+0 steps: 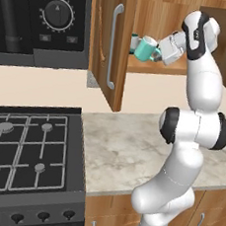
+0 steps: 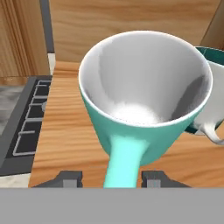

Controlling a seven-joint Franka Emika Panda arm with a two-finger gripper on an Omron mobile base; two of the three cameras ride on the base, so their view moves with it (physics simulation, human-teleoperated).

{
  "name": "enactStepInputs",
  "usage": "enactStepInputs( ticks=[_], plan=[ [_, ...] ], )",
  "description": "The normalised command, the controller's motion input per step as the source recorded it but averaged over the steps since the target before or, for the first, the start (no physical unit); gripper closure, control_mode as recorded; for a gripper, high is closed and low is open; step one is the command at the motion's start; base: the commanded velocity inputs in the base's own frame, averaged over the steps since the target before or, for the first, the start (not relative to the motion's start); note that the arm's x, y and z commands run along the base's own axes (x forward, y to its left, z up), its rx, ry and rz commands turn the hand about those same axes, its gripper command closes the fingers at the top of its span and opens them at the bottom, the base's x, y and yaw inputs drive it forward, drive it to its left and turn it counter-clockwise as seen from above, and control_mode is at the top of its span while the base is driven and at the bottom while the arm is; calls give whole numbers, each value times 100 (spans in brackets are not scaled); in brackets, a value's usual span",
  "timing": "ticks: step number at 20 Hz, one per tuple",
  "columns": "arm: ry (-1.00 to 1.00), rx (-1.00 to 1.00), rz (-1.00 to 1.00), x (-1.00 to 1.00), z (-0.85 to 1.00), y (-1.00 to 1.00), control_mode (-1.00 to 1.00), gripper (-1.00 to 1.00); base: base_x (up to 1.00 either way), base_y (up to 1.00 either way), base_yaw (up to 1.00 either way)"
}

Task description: Pick the mug on the counter and place it in the cabinet with the handle facing the right, like the mugs already inside.

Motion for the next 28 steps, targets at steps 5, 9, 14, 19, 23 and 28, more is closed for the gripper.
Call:
enactStepInputs(
  ticks=[5,9,14,19,23,28],
  plan=[
    [0,-2,1,-11,-1,0,-100,-100,0,0,0],
    [0,0,0,-18,0,0,-100,-100,0,0,0],
    [0,0,0,-19,0,0,-100,-100,0,0,0],
    [-2,0,0,-48,-4,2,-100,-100,0,0,0],
    [-2,0,0,-64,-13,18,-100,-100,0,0,0],
    [-3,0,0,-71,-21,33,-100,-100,0,0,0]
  ],
)
